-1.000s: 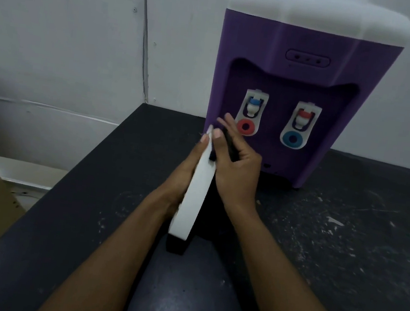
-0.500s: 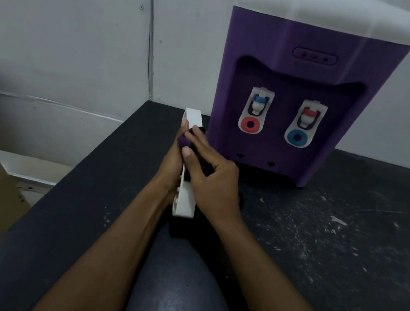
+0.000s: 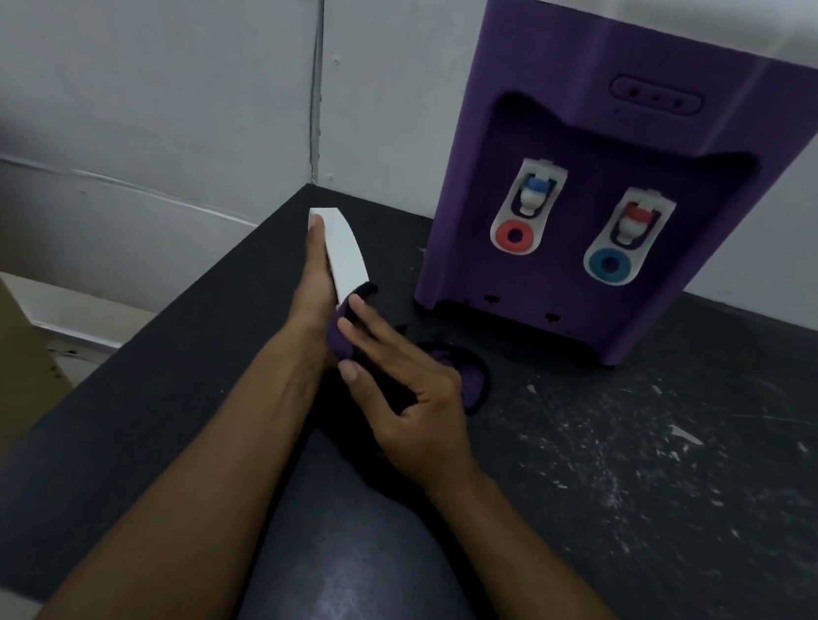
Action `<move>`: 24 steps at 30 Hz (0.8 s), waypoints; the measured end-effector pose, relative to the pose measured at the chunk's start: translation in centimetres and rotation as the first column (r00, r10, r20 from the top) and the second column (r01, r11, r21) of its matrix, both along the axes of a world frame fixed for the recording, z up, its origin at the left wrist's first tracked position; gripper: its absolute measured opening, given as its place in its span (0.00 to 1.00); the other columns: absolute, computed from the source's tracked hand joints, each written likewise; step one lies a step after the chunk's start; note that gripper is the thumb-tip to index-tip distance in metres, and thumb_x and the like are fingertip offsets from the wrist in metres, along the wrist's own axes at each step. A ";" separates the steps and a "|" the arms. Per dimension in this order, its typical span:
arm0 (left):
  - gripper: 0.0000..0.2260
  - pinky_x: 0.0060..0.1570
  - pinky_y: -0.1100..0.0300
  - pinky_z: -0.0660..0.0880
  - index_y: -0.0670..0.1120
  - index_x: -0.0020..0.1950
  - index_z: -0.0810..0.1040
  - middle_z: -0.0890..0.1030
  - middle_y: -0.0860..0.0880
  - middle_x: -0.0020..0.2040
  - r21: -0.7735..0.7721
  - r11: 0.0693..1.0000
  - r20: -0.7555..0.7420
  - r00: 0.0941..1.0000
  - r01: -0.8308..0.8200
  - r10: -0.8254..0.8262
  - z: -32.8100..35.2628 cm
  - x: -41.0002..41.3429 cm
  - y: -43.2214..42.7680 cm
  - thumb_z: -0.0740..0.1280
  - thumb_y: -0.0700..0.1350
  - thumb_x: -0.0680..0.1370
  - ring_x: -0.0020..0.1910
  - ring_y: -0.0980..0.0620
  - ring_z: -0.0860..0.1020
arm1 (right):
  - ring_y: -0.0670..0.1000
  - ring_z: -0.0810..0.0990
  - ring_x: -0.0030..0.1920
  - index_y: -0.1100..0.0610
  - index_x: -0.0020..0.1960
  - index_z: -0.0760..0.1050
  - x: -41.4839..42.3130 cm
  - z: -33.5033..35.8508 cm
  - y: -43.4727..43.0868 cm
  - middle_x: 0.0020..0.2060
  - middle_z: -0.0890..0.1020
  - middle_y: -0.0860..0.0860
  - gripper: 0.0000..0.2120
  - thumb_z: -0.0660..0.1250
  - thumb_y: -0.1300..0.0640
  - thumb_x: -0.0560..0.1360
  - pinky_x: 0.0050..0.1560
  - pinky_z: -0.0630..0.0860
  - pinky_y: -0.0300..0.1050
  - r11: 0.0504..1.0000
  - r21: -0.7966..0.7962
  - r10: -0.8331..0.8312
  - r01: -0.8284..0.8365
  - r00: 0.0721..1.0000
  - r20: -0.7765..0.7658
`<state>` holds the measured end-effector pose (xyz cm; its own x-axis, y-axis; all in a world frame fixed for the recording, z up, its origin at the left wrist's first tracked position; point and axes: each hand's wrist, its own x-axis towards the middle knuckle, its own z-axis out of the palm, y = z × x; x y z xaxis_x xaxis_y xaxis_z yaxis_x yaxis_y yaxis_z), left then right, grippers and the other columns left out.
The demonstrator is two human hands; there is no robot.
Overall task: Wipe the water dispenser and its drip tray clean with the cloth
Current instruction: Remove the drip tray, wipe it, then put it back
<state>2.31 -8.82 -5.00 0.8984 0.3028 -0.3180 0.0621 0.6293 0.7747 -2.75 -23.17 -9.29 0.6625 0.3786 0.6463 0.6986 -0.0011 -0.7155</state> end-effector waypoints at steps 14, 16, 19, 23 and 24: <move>0.33 0.28 0.54 0.80 0.42 0.52 0.81 0.85 0.45 0.34 -0.169 0.985 -0.069 0.998 -0.019 0.008 0.6 -0.6 -2.7 0.69 0.72 0.70 0.30 0.48 0.85 | 0.46 0.76 0.71 0.55 0.67 0.81 0.2 1.8 0.6 0.68 0.81 0.46 0.14 0.67 0.57 0.84 0.74 0.72 0.50 0.968 0.234 -0.008 0.092 0.941 -0.337; 0.35 0.32 0.53 0.82 0.42 0.55 0.81 0.85 0.44 0.40 -0.194 0.981 -0.078 0.997 0.008 -0.024 0.9 -0.8 -2.3 0.67 0.74 0.70 0.34 0.47 0.86 | 0.47 0.75 0.73 0.55 0.69 0.80 0.1 1.6 0.5 0.70 0.79 0.46 0.14 0.66 0.57 0.84 0.74 0.71 0.50 0.980 0.193 0.001 0.050 0.967 -0.255; 0.37 0.37 0.56 0.80 0.43 0.56 0.80 0.83 0.45 0.41 -0.257 0.962 -0.060 0.992 0.091 -0.110 0.7 -1.1 -2.3 0.65 0.76 0.69 0.38 0.49 0.84 | 0.51 0.72 0.76 0.58 0.69 0.79 0.4 1.0 -0.3 0.73 0.76 0.48 0.14 0.64 0.58 0.84 0.76 0.69 0.52 0.993 0.114 0.006 0.007 0.994 -0.114; 0.32 0.44 0.60 0.80 0.42 0.47 0.79 0.79 0.48 0.37 -0.385 0.906 0.056 0.984 0.176 -0.167 0.7 -1.8 -4.3 0.64 0.73 0.73 0.36 0.54 0.80 | 0.55 0.73 0.72 0.56 0.62 0.80 0.8 1.2 -0.1 0.66 0.80 0.47 0.12 0.60 0.55 0.85 0.72 0.69 0.56 0.985 0.106 -0.134 0.134 0.991 -0.001; 0.30 0.43 0.59 0.80 0.42 0.46 0.78 0.79 0.48 0.36 -0.343 0.922 0.073 0.984 0.180 -0.165 0.7 -1.9 -4.8 0.64 0.71 0.74 0.35 0.54 0.80 | 0.54 0.75 0.68 0.54 0.60 0.80 0.8 1.5 0.1 0.63 0.81 0.46 0.12 0.58 0.54 0.85 0.69 0.70 0.55 0.975 0.132 -0.178 0.177 0.984 -0.005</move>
<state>0.41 -13.62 -4.31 0.9416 0.0198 -0.3362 0.1659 0.8414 0.5143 -1.95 -23.09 -7.75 0.7067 0.1670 0.6875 0.7008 -0.0318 -0.7126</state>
